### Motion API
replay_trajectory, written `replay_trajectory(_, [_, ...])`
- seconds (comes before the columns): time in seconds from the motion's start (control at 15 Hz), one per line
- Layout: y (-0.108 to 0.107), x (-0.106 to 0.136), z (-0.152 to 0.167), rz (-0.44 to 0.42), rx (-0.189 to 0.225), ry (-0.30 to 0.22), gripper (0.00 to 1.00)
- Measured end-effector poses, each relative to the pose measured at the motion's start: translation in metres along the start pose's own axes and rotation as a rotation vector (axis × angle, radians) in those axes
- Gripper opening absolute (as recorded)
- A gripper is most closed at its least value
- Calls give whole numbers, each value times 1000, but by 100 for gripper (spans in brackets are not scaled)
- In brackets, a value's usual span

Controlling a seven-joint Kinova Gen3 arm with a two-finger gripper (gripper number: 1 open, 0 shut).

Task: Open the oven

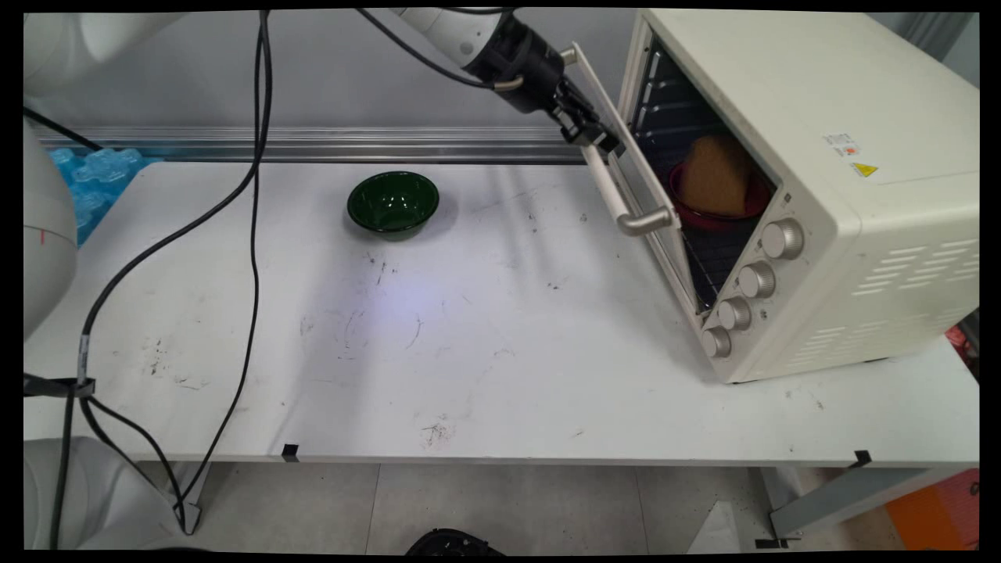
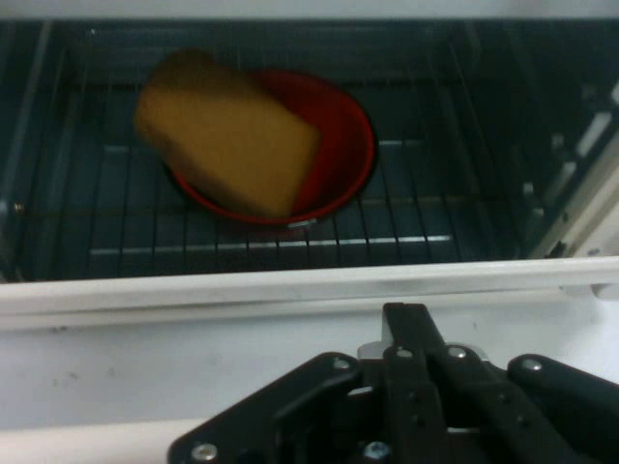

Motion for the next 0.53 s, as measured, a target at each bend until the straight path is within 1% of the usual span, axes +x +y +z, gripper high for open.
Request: replay_trajectory(0.53, [9,-26,-2,-20,-13,-36,0])
